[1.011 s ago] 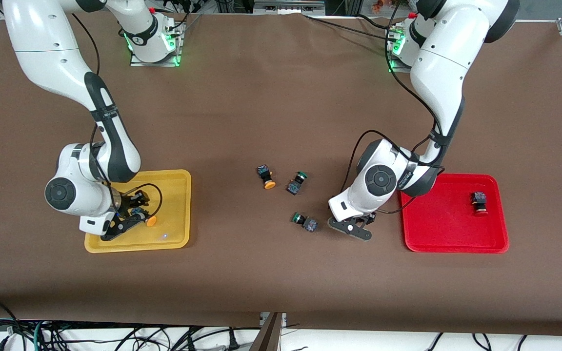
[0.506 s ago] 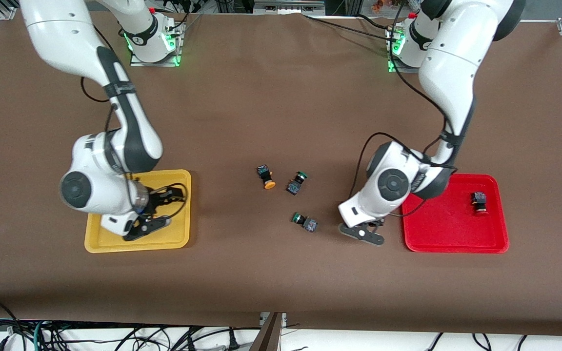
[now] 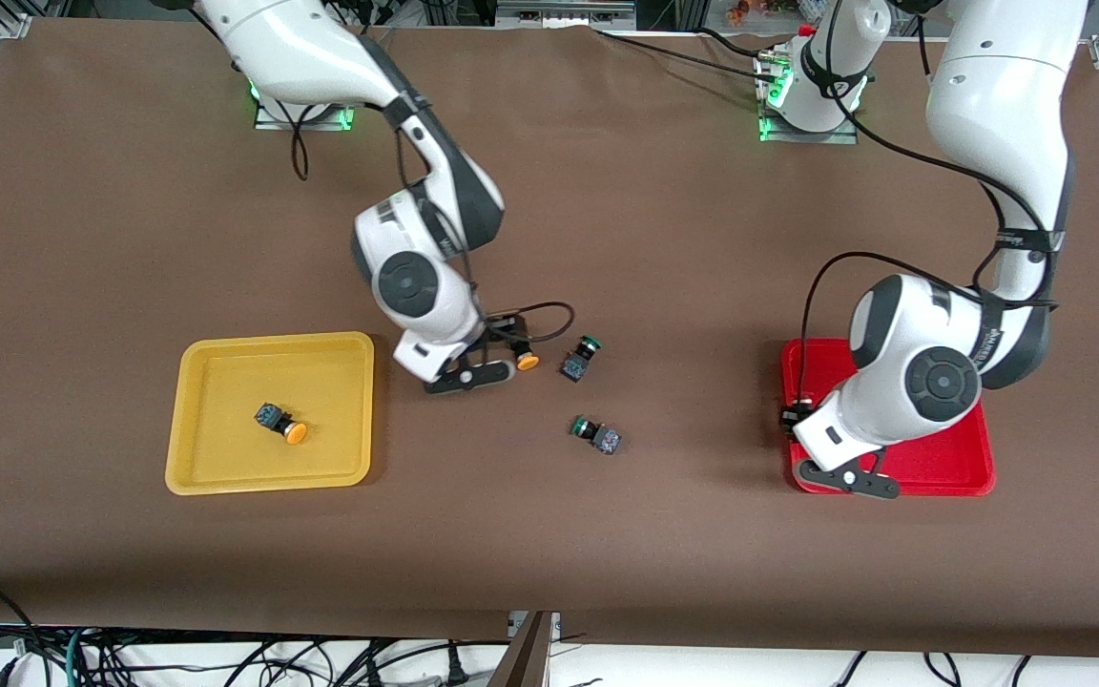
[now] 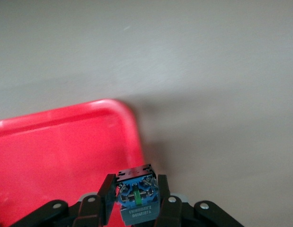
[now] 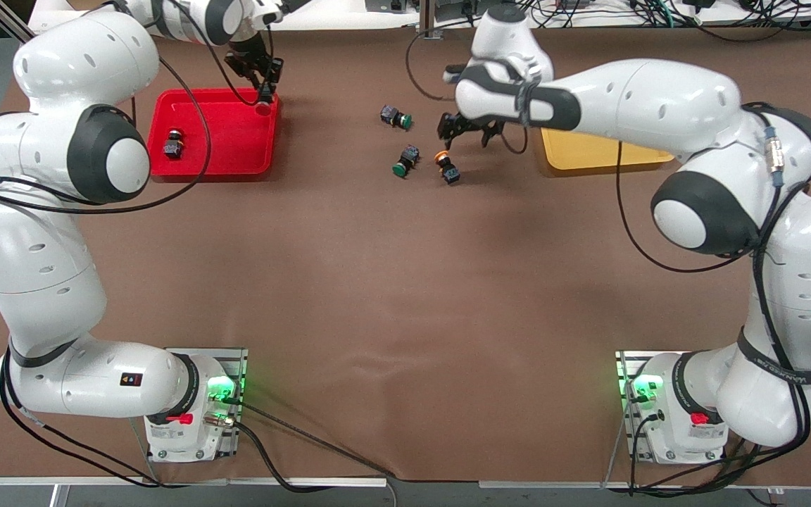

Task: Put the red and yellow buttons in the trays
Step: 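Grasp another yellow button with the right gripper while the left lowers red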

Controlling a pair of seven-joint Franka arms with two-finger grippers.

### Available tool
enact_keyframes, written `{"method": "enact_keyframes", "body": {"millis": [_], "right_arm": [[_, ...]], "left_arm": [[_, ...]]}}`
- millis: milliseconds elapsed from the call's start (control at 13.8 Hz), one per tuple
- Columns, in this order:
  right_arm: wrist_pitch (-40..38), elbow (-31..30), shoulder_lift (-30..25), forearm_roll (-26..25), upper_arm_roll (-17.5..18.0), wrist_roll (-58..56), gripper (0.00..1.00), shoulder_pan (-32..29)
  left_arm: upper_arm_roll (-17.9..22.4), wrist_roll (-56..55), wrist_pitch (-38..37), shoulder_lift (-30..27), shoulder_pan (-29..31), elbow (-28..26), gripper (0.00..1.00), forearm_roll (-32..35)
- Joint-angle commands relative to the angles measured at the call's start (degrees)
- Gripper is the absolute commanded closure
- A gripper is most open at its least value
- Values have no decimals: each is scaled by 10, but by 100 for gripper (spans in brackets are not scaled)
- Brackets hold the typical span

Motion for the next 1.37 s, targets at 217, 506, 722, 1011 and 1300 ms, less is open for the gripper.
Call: {"method": "enact_keyframes", "body": {"millis": [217,506,722,1011,1300], "right_arm": [[64,-47,8,9,-8,21,1,36],[128,-80,15,5,-9,20,39,46],[125,-78,14,2,-10,12,87,44],[-27,-31,-13,-8,-53,-98,100,20],[-112,-33,-33,-15,-194,-318,100,15]], "left_arm": [[-11,81,41,-11,82,-79,77,5],[-14,89,92,-16,104,-135,77,4],[-24,88,98,-13,104,-135,75,2],[-24,89,162,-8,107,-164,61,2],[-26,88,146,-13,117,-130,0,1]]}}
